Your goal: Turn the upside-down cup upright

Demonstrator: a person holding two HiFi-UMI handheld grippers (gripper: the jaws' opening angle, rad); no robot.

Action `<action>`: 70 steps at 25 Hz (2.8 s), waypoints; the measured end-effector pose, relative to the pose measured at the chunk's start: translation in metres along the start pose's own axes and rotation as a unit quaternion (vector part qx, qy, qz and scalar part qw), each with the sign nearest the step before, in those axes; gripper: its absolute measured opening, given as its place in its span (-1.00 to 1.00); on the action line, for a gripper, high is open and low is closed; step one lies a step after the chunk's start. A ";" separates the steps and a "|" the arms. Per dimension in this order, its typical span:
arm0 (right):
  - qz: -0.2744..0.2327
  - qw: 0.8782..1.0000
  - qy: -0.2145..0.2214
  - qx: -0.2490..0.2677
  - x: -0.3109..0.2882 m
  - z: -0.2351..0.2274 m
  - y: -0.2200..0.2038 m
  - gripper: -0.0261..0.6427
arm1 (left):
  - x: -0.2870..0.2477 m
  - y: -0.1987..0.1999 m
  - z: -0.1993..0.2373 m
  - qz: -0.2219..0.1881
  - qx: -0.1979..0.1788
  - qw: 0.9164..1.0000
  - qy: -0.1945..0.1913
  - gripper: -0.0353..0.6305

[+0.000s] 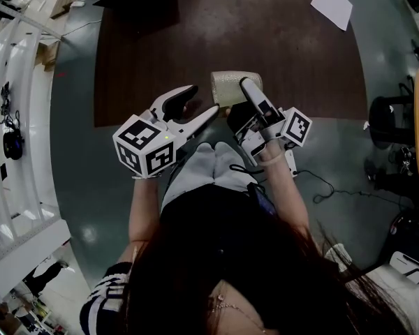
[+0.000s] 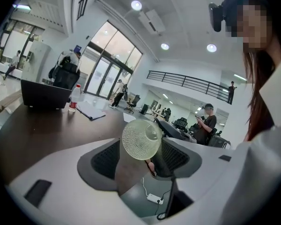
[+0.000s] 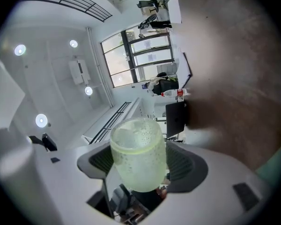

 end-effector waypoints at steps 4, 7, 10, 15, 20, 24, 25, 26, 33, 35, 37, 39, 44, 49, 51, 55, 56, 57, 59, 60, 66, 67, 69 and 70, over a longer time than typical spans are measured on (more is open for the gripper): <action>0.008 1.000 0.007 -0.004 0.002 0.002 -0.004 0.13 | -0.002 -0.001 -0.004 -0.003 0.004 1.000 -0.011 0.10; 0.018 1.000 0.016 -0.013 0.001 0.004 -0.006 0.13 | -0.003 0.000 -0.007 -0.008 0.010 1.000 -0.029 0.21; 0.027 0.999 0.025 -0.022 0.000 0.006 -0.009 0.13 | -0.007 -0.003 -0.011 0.008 0.010 0.999 -0.051 0.33; 0.046 0.997 0.041 -0.036 0.001 0.009 -0.016 0.13 | -0.015 -0.006 -0.014 0.023 0.014 0.997 -0.068 0.43; 0.059 0.996 0.049 -0.043 0.001 0.011 -0.021 0.13 | -0.020 -0.001 -0.014 0.017 0.012 0.997 -0.073 0.47; 0.064 0.995 0.054 -0.049 0.003 0.011 -0.023 0.13 | -0.027 0.001 -0.015 0.016 0.009 0.997 -0.070 0.48; 0.064 0.995 0.055 -0.051 0.004 0.011 -0.023 0.13 | -0.029 0.000 -0.016 0.019 0.007 0.997 -0.070 0.48; 0.065 0.995 0.057 -0.052 0.003 0.011 -0.024 0.13 | -0.031 -0.001 -0.017 0.024 0.003 0.997 -0.070 0.48; 0.067 0.993 0.063 -0.069 0.002 0.011 -0.024 0.13 | -0.036 0.002 -0.018 0.016 -0.002 0.998 -0.059 0.47; 0.066 0.993 0.065 -0.075 0.001 0.011 -0.024 0.13 | -0.036 0.004 -0.017 0.010 -0.004 0.998 -0.057 0.47; 0.066 0.993 0.065 -0.076 0.002 0.011 -0.024 0.13 | -0.037 0.002 -0.017 0.013 -0.007 0.998 -0.056 0.47; 0.067 0.993 0.066 -0.077 0.002 0.011 -0.024 0.13 | -0.037 0.002 -0.017 0.014 -0.008 0.998 -0.054 0.47; 0.065 0.992 0.068 -0.081 0.002 0.011 -0.023 0.13 | -0.034 0.006 -0.013 -0.003 0.003 0.999 -0.043 0.32; 0.063 0.992 0.070 -0.083 0.000 0.011 -0.021 0.13 | -0.036 0.008 -0.011 -0.001 0.002 0.999 -0.046 0.32; 0.063 0.992 0.070 -0.085 0.000 0.010 -0.020 0.13 | -0.037 0.008 -0.010 -0.001 0.003 0.999 -0.045 0.31; 0.064 0.990 0.077 -0.095 0.002 0.008 -0.018 0.13 | -0.040 0.007 -0.010 -0.002 0.002 0.999 -0.041 0.31; 0.063 0.990 0.079 -0.098 0.001 0.007 -0.018 0.13 | -0.040 0.007 -0.010 -0.002 0.001 0.999 -0.041 0.31; 0.063 0.990 0.080 -0.100 0.001 0.007 -0.017 0.13 | -0.040 0.008 -0.009 -0.003 0.001 0.999 -0.040 0.31; 0.064 0.989 0.082 -0.102 0.000 0.007 -0.017 0.13 | -0.040 0.008 -0.008 -0.004 0.001 0.999 -0.038 0.31; 0.065 0.989 0.083 -0.101 0.000 0.007 -0.017 0.13 | -0.040 0.008 -0.008 -0.005 0.001 0.999 -0.037 0.31; 0.066 0.990 0.080 -0.095 0.000 0.004 -0.015 0.13 | -0.037 0.010 0.002 -0.009 0.000 1.000 -0.021 0.31; 0.065 0.991 0.078 -0.092 -0.001 0.004 -0.014 0.13 | -0.035 0.012 0.005 -0.009 0.001 1.000 -0.018 0.31; 0.062 0.992 0.072 -0.087 0.000 0.002 -0.012 0.13 | -0.032 0.014 0.009 -0.008 0.000 1.000 -0.011 0.31; 0.060 0.992 0.068 -0.084 0.001 0.000 -0.010 0.13 | -0.032 0.015 0.011 -0.006 -0.001 1.000 -0.007 0.31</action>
Point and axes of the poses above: the fingertips, and each gripper's own axes: x backward along the fingers, z to its left, y out of its top, the point moved 1 cm from there along x, backward along the fingers, and after that the axes turned 13 degrees about -y, right-handed, at the moved point
